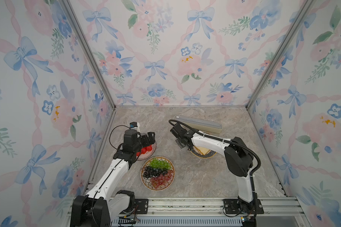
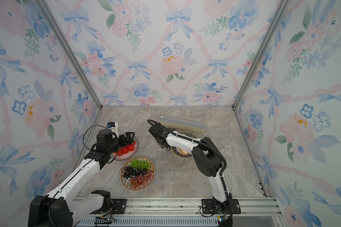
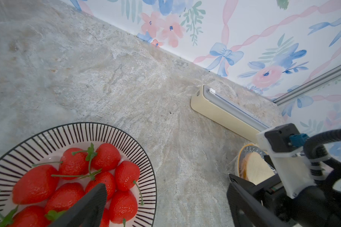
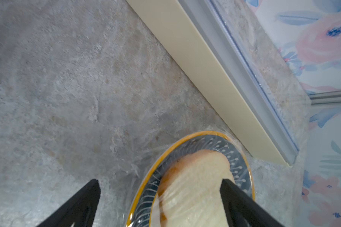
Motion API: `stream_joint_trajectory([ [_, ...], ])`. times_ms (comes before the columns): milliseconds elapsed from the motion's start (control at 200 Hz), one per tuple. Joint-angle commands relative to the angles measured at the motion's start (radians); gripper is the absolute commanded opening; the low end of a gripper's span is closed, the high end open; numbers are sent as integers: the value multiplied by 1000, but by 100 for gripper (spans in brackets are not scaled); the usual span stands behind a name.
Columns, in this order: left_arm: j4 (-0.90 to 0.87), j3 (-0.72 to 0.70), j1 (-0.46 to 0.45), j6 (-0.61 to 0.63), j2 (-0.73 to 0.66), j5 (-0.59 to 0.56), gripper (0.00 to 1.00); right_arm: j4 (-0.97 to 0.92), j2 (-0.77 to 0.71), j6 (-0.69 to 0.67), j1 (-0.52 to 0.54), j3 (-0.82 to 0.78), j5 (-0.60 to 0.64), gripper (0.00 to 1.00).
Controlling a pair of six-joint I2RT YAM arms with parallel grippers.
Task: Wrap the plate with plastic wrap
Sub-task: Move the plate to the center of the board.
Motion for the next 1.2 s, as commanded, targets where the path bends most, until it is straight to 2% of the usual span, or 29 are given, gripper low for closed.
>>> stream_joint_trajectory([
  [0,-14,-14,15,26,-11,33,98,-37,60,-78,11,76,90,97],
  [200,-12,-19,19,30,-1,45,98,-90,180,-115,11,171,213,97],
  [440,-12,-25,21,32,16,53,98,-180,180,8,-30,158,271,97],
  [590,-19,-34,22,37,7,47,98,-207,130,89,-63,79,267,97],
  [760,-34,-34,22,40,0,45,98,-219,70,120,-86,-18,270,97],
  [945,-74,-26,24,38,-22,32,98,-176,-16,94,-140,-164,322,97],
  [1195,-184,-62,17,16,-57,3,98,-130,-140,63,-275,-334,388,97],
])
